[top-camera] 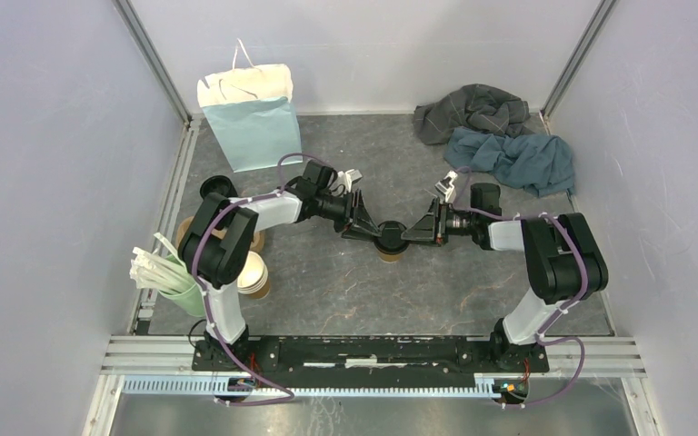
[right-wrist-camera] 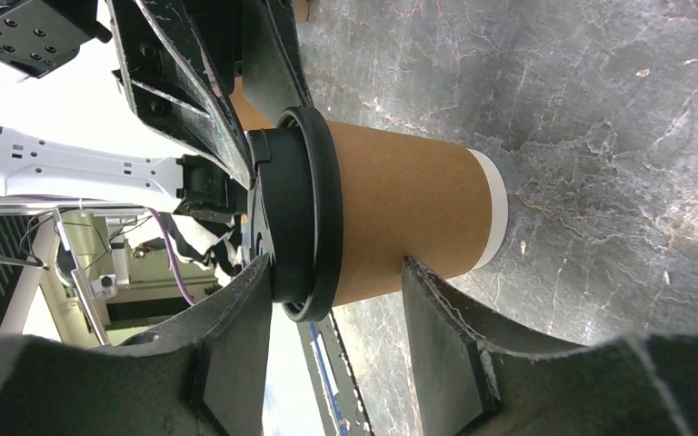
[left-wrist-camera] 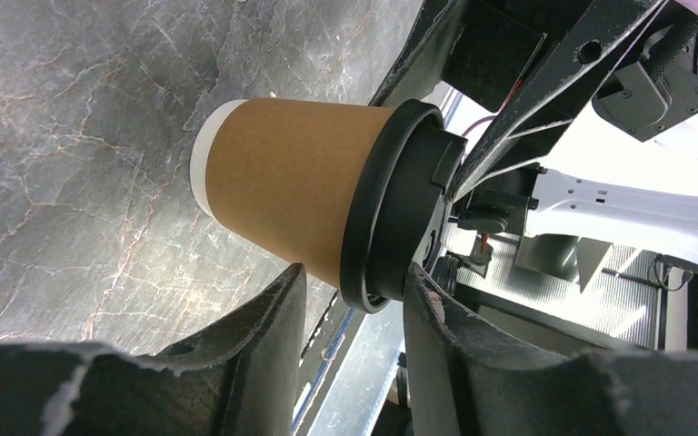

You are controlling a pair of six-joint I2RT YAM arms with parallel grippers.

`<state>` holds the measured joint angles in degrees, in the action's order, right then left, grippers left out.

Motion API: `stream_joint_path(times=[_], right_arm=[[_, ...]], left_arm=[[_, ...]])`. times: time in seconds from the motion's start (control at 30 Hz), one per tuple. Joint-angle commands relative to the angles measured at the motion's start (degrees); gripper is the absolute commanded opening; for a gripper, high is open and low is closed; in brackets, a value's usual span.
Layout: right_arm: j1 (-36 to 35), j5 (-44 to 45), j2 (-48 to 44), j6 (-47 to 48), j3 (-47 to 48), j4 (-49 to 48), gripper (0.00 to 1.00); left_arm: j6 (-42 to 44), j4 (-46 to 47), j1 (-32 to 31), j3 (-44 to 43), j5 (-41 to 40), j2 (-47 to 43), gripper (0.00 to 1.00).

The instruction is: Pack the takeout coffee

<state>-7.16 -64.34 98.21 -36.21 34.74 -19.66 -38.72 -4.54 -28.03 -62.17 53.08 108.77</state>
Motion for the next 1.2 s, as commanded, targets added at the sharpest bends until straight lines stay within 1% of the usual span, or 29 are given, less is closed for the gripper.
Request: stream_joint_path(times=[0.0,0.1,0.17,0.33,0.47,0.53,0.57,0.63,0.7,0.8,0.97,1.07,1.17], right_arm=[[-2.35,20.64,4.48,11.68,-4.33,12.90,0.39],[-2.40,18.11,-0.81,12.39,0.39,18.14,0.42],[-2.46,17.41,-3.74,12.64,3.04,21.60,0.46],[-2.35,14.77,-5.78,10.77,7.03,23.40,0.56],[-2.45,15.45,-7.53,13.32,11.44,28.66,0.69],[-2.38,15.92,-8.06,14.70,13.93,31.49,0.76],[-2.37,16.50,-8.26,15.60,15.10,33.16,0.80],[-2.35,18.99,-8.96,18.43,18.04,37.92,0.88],[-2.47,22.19,-10.05,21.07,20.55,42.20,0.94],[-2.88,25.88,-11.38,24.20,23.81,47.43,0.98],[-8.25,38.31,-11.75,30.23,32.33,57.07,0.98],[-13.23,43.54,-11.08,31.91,36.91,60.44,0.98],[-17.04,47.74,-10.67,32.35,39.37,61.94,0.98]], left_arm=[[8.55,-14.44,0.35,4.55,-17.90,5.16,0.41],[7.49,-15.49,0.20,1.44,-15.71,2.30,0.42],[6.55,-16.08,0.26,-1.10,-14.22,0.24,0.43],[3.97,-16.48,0.26,-4.78,-11.91,-1.99,0.49],[3.99,-17.85,0.26,-6.71,-12.08,-3.54,0.61],[4.62,-19.39,0.26,-7.46,-12.69,-4.35,0.69],[5.18,-20.44,0.26,-7.99,-13.31,-4.62,0.75],[6.01,-22.45,0.26,-9.03,-14.66,-5.66,0.80],[6.08,-23.19,0.32,-9.65,-15.90,-7.90,0.86],[5.01,-24.10,0.39,-10.51,-17.83,-10.91,0.90],[3.07,-25.01,0.35,-11.19,-21.35,-16.73,0.92],[2.07,-25.66,0.36,-11.21,-21.97,-20.09,0.93],[1.45,-26.27,0.35,-9.92,-22.06,-22.81,0.93]])
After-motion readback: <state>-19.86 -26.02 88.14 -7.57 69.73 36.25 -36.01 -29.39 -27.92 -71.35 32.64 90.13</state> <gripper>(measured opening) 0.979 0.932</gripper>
